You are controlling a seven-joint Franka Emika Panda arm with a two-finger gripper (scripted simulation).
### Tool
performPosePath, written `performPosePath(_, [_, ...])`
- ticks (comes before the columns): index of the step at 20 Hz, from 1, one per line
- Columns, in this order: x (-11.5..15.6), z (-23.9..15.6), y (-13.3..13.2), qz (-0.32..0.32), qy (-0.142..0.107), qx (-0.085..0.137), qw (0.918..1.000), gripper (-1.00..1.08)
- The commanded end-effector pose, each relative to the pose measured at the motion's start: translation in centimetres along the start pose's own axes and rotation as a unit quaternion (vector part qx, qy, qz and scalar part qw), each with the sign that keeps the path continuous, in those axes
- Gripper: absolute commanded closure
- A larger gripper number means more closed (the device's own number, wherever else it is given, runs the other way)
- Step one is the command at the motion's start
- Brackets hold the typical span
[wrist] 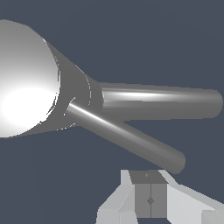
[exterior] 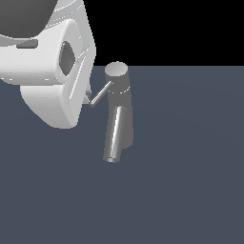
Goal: Turn on the faucet by rotating a designated handle.
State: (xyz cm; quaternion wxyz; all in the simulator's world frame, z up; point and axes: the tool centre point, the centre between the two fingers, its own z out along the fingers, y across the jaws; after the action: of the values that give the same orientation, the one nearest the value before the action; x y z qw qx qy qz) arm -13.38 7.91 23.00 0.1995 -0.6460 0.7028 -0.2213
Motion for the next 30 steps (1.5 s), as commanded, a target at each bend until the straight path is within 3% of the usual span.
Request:
performPosePath(1, [1.5,0.3,0.9,0.011,0.007,-0.006,0.9999,1.08])
performPosePath(4, [0.6,0.0,0.4,0.003,0.002,0.001,1.0,1.08])
performPosePath(30, [6.1,0.1,1.3,0.008,0.005,-0.004,0.9999,1.08])
